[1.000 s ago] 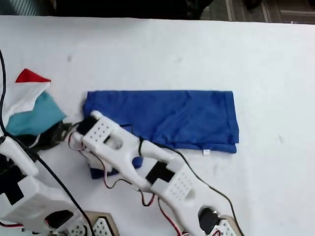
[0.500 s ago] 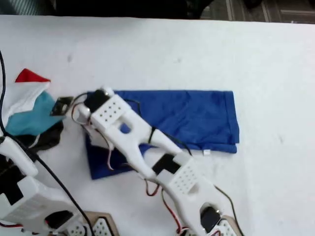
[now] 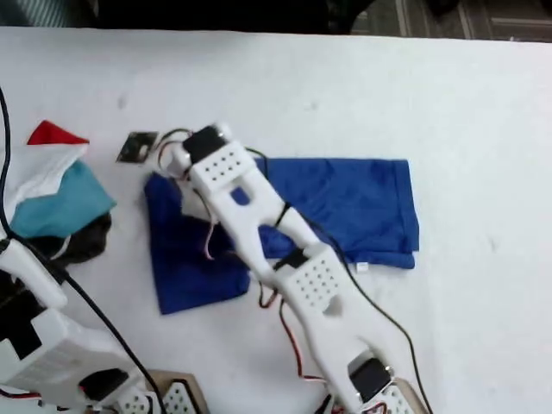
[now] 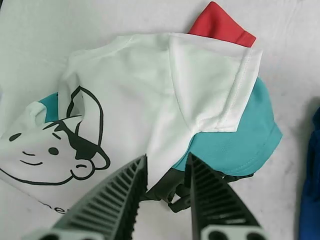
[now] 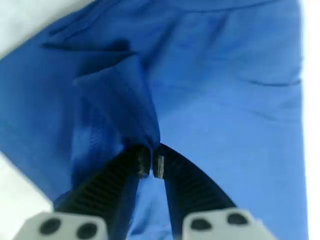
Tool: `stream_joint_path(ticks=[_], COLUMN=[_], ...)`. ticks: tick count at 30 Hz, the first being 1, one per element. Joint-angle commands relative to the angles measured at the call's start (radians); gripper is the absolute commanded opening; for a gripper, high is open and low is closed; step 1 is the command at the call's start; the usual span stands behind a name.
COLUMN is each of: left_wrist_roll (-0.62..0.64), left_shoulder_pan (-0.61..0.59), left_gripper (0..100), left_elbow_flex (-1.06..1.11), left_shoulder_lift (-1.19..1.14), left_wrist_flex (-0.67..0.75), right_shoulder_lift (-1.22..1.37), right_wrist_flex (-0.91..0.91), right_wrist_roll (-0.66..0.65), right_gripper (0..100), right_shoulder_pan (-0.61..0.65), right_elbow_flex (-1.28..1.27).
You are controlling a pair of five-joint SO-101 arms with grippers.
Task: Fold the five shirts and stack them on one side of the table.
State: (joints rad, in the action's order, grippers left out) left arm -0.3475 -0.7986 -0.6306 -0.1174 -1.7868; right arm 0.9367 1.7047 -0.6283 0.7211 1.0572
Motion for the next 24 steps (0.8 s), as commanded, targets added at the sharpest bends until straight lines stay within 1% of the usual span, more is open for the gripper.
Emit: stream_joint_path(ticks=[1,5,7,14,20,22,24], left_wrist_roll=[-0.008,-0.008,-0.008,-0.008,-0.008,-0.008,-0.008], left_shoulder_pan=[0.005,0.004,0.004,0.004,0.004,0.004,0.004], left_gripper=[15,15,15,15,15,15,15], left_elbow_flex=[0.0,0.0,0.0,0.0,0.0,0.0,0.0], left_shoulder_lift=[0.047,0.047,0.048,0.048,0.048,0.047,0.047], left_wrist_flex=[0.0,0.0,0.0,-0.002,-0.002,-0.002,0.0], right_shoulder_lift=[0.044,0.101,0.105,0.045,-0.117,-0.148,-0.162], right_wrist_flex=[-0.004,-0.001,0.005,0.015,0.013,0.013,0.013], right_wrist_roll=[-0.008,0.0,0.0,0.0,0.0,0.0,0.0], right_gripper=[8.4,25.5,28.4,20.4,5.8,6.8,15.2], right_shoulder_pan=[-0.035,-0.067,-0.076,-0.081,-0.073,-0.074,-0.079], right_elbow_flex=[0.17,0.284,0.313,0.313,0.19,0.121,0.049])
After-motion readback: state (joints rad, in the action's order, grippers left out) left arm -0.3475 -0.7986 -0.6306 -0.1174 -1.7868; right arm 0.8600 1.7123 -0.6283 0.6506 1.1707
